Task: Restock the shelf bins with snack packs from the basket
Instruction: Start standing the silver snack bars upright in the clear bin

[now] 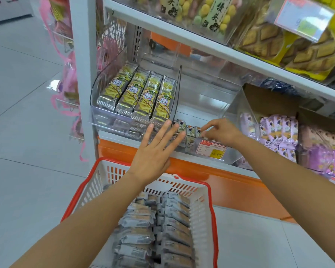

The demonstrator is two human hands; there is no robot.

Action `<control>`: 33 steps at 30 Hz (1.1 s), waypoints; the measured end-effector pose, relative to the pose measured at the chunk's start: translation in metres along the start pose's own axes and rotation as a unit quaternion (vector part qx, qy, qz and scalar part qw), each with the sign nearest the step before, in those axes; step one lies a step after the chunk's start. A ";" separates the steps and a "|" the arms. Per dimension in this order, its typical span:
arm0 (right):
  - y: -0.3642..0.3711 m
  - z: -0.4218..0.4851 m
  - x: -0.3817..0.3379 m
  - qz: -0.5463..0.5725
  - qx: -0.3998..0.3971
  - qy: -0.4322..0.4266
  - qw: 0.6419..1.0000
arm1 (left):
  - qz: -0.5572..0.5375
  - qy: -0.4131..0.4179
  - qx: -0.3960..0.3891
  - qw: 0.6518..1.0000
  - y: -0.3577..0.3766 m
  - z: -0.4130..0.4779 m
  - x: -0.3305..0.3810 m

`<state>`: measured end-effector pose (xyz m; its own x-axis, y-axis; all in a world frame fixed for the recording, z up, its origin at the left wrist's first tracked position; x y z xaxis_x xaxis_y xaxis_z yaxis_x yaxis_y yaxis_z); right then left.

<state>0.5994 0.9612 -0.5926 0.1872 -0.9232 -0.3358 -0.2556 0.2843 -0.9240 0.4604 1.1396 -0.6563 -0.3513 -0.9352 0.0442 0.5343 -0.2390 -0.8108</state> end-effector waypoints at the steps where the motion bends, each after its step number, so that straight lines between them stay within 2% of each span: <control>1: -0.003 -0.004 -0.001 0.027 0.010 -0.010 1.000 | 0.002 -0.001 -0.002 1.000 -0.001 0.000 0.001; 7: -0.017 -0.059 -0.025 0.155 0.129 -0.131 0.971 | 0.002 0.010 -0.017 1.000 -0.001 -0.012 0.013; 10: 0.005 -0.093 -0.031 0.168 0.132 -0.170 0.962 | -0.027 0.002 -0.028 0.999 0.000 -0.023 0.019; 13: 0.048 -0.112 -0.023 0.150 0.118 -0.165 0.968 | -0.037 0.001 -0.061 0.997 0.004 -0.037 0.020; 19: 0.154 -0.120 0.022 0.084 -0.006 -0.065 0.994 | -0.033 -0.060 -0.212 0.975 0.041 -0.068 0.003; 22: 0.203 -0.119 0.041 0.004 -0.092 -0.036 0.995 | -0.027 -0.070 -0.245 0.967 0.062 -0.078 -0.006; 26: 0.252 -0.119 0.061 -0.055 -0.183 -0.019 0.981 | -0.026 -0.071 -0.251 0.965 0.089 -0.090 -0.014; 30: 0.278 -0.118 0.077 -0.073 -0.216 0.015 0.974 | -0.042 -0.065 -0.218 0.973 0.103 -0.093 -0.017; 33: 0.293 -0.121 0.080 -0.097 -0.240 -0.003 0.966 | -0.060 -0.064 -0.208 0.974 0.109 -0.093 -0.019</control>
<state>0.4246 0.9393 -0.8682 0.2805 -0.9451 -0.1674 -0.6260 -0.0479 -0.7783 0.4539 1.1559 -0.8001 -0.2794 -0.9382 0.2042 0.1273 -0.2470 -0.9606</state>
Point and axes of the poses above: each hand's wrist, its own z-axis towards the middle knuckle, its own y-axis out of the palm, x = y × z, the point moved 5 cm from there along z, towards the middle knuckle, and after that the axes turned 11 degrees about -z, right-handed, at the moved point
